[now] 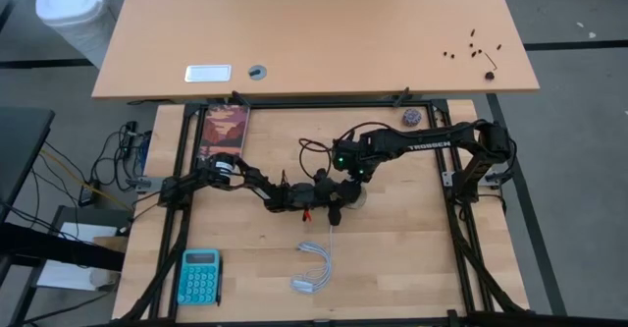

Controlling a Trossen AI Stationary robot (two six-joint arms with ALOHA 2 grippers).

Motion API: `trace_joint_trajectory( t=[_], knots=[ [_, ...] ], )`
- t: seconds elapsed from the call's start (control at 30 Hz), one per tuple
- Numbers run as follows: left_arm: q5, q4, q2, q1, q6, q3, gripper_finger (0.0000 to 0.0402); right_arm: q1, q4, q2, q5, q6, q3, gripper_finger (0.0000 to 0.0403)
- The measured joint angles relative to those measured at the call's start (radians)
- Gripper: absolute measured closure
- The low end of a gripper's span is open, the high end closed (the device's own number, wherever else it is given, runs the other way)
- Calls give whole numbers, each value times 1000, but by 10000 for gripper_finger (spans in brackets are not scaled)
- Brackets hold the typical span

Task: Screw lightbulb
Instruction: Remove the lightbulb on the desk lamp

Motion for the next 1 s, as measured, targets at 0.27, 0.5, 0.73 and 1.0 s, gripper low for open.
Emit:
trace_joint_trajectory(
  t=[0.27, 0.5, 0.73, 1.0],
  knots=[
    [0, 0, 0, 0, 1, 0, 203, 1, -2, 0, -15, -287, 0, 148],
    [-10, 1, 0, 0, 0, 0, 203, 16, -3, 5, -10, -686, 23, 146],
    [-14, 3, 0, 1, -1, -1, 203, 18, 13, 7, 1, -1077, 36, 134],
    [-14, 17, 1, 1, 0, -1, 203, 18, 7, 4, 57, -1414, 36, 147]
  ],
)
